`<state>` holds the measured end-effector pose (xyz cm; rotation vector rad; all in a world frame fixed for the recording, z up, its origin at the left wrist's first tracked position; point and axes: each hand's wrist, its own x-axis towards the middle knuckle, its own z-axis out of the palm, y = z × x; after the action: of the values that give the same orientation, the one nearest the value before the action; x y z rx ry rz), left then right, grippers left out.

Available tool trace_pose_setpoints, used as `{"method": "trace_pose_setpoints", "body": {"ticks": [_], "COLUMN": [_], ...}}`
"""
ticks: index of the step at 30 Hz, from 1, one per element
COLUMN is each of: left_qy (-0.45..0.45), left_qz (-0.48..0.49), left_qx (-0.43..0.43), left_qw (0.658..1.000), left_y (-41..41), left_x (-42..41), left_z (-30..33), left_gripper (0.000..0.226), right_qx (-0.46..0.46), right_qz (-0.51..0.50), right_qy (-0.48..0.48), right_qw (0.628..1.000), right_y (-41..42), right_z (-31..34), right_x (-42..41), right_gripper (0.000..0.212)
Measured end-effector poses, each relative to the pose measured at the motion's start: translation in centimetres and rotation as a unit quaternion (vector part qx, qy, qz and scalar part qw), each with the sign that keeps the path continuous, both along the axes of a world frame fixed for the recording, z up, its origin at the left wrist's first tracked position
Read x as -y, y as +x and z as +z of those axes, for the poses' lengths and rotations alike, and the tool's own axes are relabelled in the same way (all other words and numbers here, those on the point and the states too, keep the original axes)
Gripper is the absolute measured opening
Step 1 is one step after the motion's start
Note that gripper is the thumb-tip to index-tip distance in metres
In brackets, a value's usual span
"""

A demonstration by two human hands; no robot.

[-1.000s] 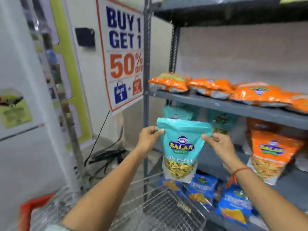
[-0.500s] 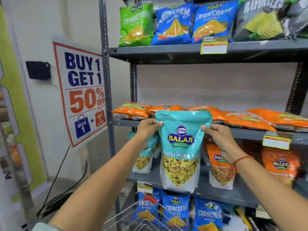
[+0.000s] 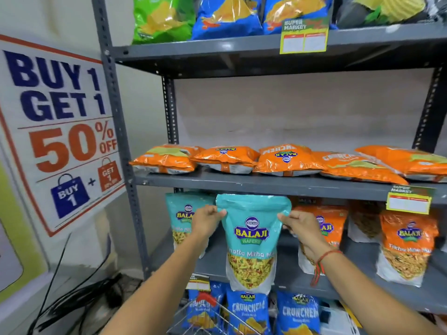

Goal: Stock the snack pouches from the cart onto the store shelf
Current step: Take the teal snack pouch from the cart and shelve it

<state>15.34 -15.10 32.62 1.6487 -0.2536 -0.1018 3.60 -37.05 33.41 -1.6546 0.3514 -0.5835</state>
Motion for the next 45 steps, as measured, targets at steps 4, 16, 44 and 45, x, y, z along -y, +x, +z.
{"method": "trace_pose_setpoints", "body": {"ticks": [4,16,44,45], "left_qy": [-0.001,0.0,0.104,0.108], "left_qz": [0.022,0.045,0.012,0.012], "left_qx": [-0.028,-0.021,-0.099,-0.096], "left_qw": [0.999,0.999,0.989,0.989], "left_y": [2.1,9.9,9.8,9.8], "left_x": [2.3,8.5,9.9,9.9], "left_z": [-1.8,-6.7,-23.2,-23.2], "left_gripper": [0.037,0.049,0.052,0.051], "right_qx": [-0.022,-0.068,-0.189,-0.189], "right_qz": [-0.018,-0.054,0.14,0.144], "right_qy": [0.005,0.034,0.026,0.029], "right_qw": [1.0,0.996,0.971,0.971], "right_y": [3.2,11.1,14.8,15.0], "right_z": [-2.0,-7.1,-23.8,-23.8], "right_x": [1.3,6.6,6.2,6.2], "right_gripper": [0.006,0.008,0.05,0.049]}}
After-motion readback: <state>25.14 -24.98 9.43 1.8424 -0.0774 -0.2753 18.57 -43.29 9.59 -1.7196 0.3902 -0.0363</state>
